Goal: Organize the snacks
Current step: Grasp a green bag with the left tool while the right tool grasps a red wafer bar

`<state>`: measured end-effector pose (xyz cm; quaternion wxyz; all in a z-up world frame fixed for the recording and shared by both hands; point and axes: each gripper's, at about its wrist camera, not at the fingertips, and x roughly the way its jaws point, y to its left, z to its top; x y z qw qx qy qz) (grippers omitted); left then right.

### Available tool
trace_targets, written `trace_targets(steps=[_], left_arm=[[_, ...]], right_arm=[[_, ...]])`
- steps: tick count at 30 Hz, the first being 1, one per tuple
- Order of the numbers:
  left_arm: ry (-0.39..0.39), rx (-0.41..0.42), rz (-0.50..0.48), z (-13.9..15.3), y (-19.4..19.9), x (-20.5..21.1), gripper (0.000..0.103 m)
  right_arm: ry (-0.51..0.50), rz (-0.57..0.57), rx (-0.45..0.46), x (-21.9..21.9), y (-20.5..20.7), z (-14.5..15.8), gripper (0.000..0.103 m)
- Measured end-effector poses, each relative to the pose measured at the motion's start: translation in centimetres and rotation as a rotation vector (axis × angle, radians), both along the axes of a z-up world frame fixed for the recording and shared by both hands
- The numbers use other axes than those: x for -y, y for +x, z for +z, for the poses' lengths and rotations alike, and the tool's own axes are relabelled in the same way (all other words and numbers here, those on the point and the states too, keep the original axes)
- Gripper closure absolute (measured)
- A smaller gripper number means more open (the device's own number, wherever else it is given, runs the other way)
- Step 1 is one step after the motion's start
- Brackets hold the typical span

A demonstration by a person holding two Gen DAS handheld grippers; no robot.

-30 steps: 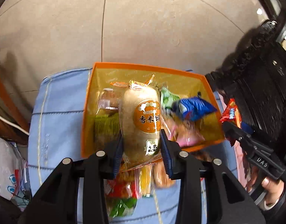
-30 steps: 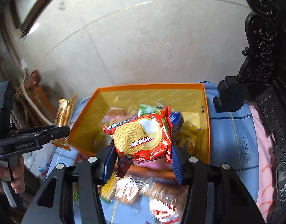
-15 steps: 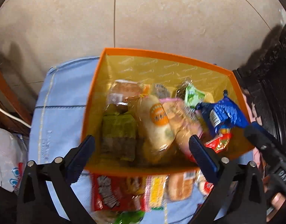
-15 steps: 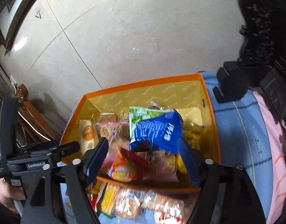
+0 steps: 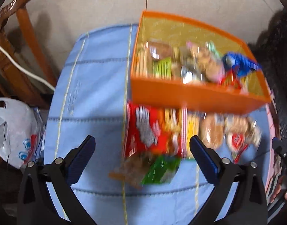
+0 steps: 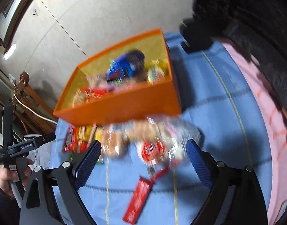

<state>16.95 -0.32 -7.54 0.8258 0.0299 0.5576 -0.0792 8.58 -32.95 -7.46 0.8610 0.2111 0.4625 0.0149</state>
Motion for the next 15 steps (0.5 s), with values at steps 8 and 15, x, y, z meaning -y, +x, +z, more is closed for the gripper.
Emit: trace_targets(steps=[8,15], left_arm=[[0.040,-0.079,-0.043,-4.0,-3.9,0.9,0.005],[0.063,-0.106,-0.106,-6.6,-3.9,3.4,0.007]], right_arm=[[0.025,0.013,-0.062,-0.7,-3.0,-2.2,0.011],[0.040,0.033,-0.082,-1.6,-4.4,-2.8,0.011]])
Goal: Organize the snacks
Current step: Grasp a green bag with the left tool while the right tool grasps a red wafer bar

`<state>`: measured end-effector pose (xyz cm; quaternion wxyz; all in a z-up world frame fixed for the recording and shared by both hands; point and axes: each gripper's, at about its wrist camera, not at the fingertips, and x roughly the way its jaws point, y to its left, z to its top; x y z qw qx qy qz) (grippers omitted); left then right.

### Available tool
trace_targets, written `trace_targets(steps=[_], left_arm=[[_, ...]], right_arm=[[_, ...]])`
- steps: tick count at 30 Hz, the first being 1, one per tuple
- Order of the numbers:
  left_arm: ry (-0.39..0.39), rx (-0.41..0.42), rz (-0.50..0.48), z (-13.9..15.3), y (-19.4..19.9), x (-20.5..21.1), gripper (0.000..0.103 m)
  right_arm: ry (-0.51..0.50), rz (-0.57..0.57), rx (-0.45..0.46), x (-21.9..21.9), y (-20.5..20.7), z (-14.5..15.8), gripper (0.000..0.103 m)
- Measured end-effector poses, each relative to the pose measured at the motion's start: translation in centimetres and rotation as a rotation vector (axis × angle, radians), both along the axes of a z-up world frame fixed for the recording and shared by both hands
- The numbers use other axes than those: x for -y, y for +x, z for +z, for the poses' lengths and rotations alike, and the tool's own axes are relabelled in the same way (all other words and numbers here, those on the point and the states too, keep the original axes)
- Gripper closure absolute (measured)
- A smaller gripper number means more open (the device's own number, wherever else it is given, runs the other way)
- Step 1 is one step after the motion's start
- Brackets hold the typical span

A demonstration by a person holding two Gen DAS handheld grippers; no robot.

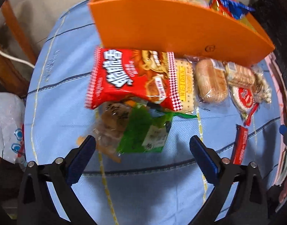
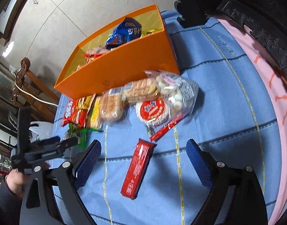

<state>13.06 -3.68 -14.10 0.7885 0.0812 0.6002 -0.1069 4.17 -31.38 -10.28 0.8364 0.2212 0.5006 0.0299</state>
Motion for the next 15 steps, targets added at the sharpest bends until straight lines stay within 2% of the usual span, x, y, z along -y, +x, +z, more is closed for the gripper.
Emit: trace_targets(steps=[1,3,4,5,6,9,10,12,13,14,15], left_arm=[[-0.016,-0.012,-0.014,-0.4,0.1,0.4,0.026],[-0.028,-0.059,-0.036,-1.4,0.4,0.8,0.057],[-0.052,-0.102,-0.031,-1.9,0.6,0.7,0.061],[-0.094,-0.146,0.006,-2.3,0.7,0.2,0.061],[-0.107,-0.147,0.021,-2.3,0.7,-0.1,0.062],[-0.084,-0.124,0.009,-2.1,0.3,-0.7,0.063],[-0.089,-0.131,0.013,-2.2,0.2,-1.2,0.063],[-0.118,-0.161,0.038,-2.5,0.0,-2.3,0.063],[-0.124,-0.168,0.049,-2.6,-0.2,-2.8,0.063],[-0.125,-0.167,0.050,-2.7,-0.3,-3.1,0.063],[-0.131,-0.167,0.050,-2.7,-0.5,-3.4,0.063]], right_arm=[[0.003,0.014,-0.014,-0.3,-0.2,-0.3,0.011],[-0.012,0.041,-0.034,-0.9,-0.3,-0.7,0.011],[-0.032,0.057,-0.046,-1.4,-0.5,-1.0,0.011],[-0.052,0.079,-0.058,-2.1,-0.6,-1.3,0.011],[-0.082,0.116,-0.064,-3.1,-0.6,-1.7,0.011],[-0.142,0.170,-0.085,-5.4,-0.5,-2.9,0.012],[-0.163,0.182,-0.097,-6.1,-0.3,-3.4,0.017],[-0.202,0.203,-0.124,-7.4,0.2,-4.5,0.038],[-0.213,0.215,-0.135,-7.8,0.3,-4.9,0.065],[-0.247,0.228,-0.158,-8.4,0.5,-5.5,0.071],[-0.272,0.234,-0.170,-8.8,0.7,-5.9,0.071]])
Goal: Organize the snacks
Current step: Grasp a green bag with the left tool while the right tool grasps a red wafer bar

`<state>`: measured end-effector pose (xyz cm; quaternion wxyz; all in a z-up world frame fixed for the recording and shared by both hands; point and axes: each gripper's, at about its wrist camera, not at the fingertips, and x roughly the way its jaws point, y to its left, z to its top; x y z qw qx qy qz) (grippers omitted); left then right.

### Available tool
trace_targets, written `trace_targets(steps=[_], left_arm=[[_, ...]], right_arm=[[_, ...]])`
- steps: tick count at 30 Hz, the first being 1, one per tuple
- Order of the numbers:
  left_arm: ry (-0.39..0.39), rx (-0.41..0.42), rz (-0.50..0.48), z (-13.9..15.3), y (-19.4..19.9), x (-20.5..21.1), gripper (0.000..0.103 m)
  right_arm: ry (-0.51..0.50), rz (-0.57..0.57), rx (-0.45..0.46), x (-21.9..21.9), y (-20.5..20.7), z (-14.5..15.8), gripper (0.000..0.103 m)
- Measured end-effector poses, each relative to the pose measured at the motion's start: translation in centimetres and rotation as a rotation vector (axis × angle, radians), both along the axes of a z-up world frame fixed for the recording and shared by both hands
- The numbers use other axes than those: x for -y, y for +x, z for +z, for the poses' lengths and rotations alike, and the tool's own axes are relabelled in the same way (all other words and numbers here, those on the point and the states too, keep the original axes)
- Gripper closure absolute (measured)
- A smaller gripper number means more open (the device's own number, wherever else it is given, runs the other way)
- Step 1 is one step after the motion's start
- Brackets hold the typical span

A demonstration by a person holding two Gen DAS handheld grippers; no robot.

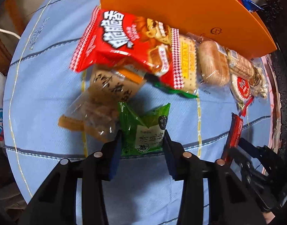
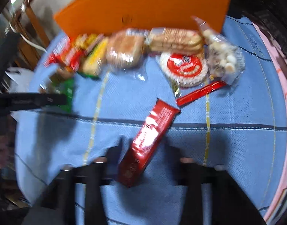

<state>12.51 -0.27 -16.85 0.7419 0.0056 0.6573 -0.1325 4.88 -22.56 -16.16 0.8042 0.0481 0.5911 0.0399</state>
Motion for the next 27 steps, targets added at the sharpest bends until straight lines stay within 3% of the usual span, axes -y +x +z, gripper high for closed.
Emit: trace_targets(steps=[4,6,7,10,15,18,20,25,27], left_arm=[[-0.010,0.000,0.000,-0.3,-0.7,-0.7,0.063],[-0.012,-0.001,0.001,-0.1,-1.2,-0.7,0.063],[-0.013,0.000,0.002,-0.1,-1.4,-0.7,0.063],[-0.017,0.005,-0.010,0.0,-2.0,-1.3,0.063],[-0.009,-0.002,-0.006,-0.2,-1.5,-0.7,0.062],[-0.003,-0.004,-0.010,-0.2,-1.2,-0.5,0.062],[-0.001,-0.005,-0.009,-0.1,-1.0,-0.3,0.062],[0.000,-0.002,-0.010,-0.3,-0.9,-0.4,0.061],[-0.003,-0.005,-0.006,-0.7,-1.2,-0.4,0.060]], right_arm=[[0.008,0.016,-0.002,-0.4,0.4,0.0,0.076],[0.022,0.026,-0.003,-0.3,0.4,0.4,0.089],[0.034,0.024,-0.002,0.1,0.3,0.6,0.099],[0.088,0.013,-0.004,1.0,0.3,1.3,0.103],[0.113,0.008,-0.042,1.4,0.2,0.5,0.092],[0.111,0.001,-0.015,1.0,0.1,1.1,0.079],[0.094,0.011,-0.012,0.5,0.4,1.4,0.062],[0.020,0.013,-0.049,-1.4,1.2,0.0,0.062],[-0.043,0.054,-0.031,-2.8,1.2,-0.5,0.069]])
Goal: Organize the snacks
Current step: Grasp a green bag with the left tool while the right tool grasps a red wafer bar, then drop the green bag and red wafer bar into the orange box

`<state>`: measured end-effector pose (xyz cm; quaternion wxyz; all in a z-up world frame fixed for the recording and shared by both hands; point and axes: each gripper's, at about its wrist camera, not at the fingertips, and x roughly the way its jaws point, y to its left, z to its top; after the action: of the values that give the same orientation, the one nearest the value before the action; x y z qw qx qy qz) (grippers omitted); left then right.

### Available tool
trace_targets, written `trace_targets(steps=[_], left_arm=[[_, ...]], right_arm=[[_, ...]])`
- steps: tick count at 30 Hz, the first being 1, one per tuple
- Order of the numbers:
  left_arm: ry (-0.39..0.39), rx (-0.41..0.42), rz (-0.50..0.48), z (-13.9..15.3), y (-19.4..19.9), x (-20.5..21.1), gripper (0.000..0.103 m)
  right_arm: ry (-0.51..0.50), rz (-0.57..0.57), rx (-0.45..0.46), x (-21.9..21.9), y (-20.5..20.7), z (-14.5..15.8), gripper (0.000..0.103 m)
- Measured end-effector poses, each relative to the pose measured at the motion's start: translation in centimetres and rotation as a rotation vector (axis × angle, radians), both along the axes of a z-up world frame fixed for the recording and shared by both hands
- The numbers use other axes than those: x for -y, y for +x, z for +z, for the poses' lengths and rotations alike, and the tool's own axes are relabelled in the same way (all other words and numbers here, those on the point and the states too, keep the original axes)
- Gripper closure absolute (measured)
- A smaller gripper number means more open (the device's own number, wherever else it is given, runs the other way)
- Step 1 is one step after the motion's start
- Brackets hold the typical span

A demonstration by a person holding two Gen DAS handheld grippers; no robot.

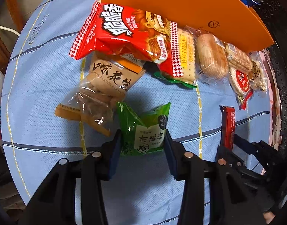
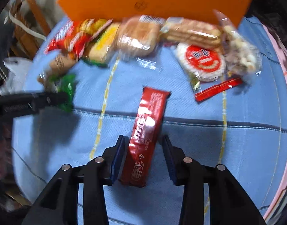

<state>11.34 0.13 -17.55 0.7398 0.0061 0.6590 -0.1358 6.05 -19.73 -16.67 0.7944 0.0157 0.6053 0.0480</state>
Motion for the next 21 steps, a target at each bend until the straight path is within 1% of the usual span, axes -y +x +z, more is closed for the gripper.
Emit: trace_targets(steps=[1,2,3,5,7,8,12,16,18,20,21], left_arm=[[-0.002,-0.003,0.001,-0.2,0.0,0.0,0.059],[-0.004,-0.002,0.002,-0.3,-0.1,0.1,0.059],[-0.003,0.001,-0.001,-0.5,-0.1,0.1,0.059],[0.000,0.005,-0.009,-0.5,-0.3,0.0,0.061],[-0.012,0.011,-0.010,-0.2,-0.9,-0.2,0.062],[-0.020,0.021,-0.013,0.3,-1.0,-0.4,0.062],[-0.064,0.058,-0.026,2.5,-1.6,-0.3,0.063],[-0.092,0.105,-0.041,5.5,-1.8,-0.2,0.063],[-0.104,0.138,-0.053,7.4,-1.4,0.1,0.063],[-0.121,0.173,-0.052,9.4,-0.2,0.4,0.063],[-0.131,0.189,-0.052,10.3,0.5,0.3,0.063]], right_arm=[[-0.040,0.020,0.013,-0.7,0.0,-0.1,0.073],[-0.046,0.023,0.015,-0.9,0.1,0.0,0.076],[-0.023,0.014,0.010,-0.6,0.3,0.1,0.079],[0.024,-0.008,0.002,0.5,0.4,0.5,0.080],[0.066,-0.035,0.031,1.7,0.3,1.7,0.080],[0.112,-0.045,0.045,2.4,0.3,2.6,0.080],[0.189,-0.069,0.094,3.9,0.5,5.2,0.080],[0.224,-0.086,0.152,5.3,0.8,7.9,0.079],[0.243,-0.089,0.179,6.2,0.9,9.1,0.079],[0.271,-0.094,0.209,6.9,0.9,10.5,0.079],[0.284,-0.092,0.233,7.1,1.6,11.5,0.079]])
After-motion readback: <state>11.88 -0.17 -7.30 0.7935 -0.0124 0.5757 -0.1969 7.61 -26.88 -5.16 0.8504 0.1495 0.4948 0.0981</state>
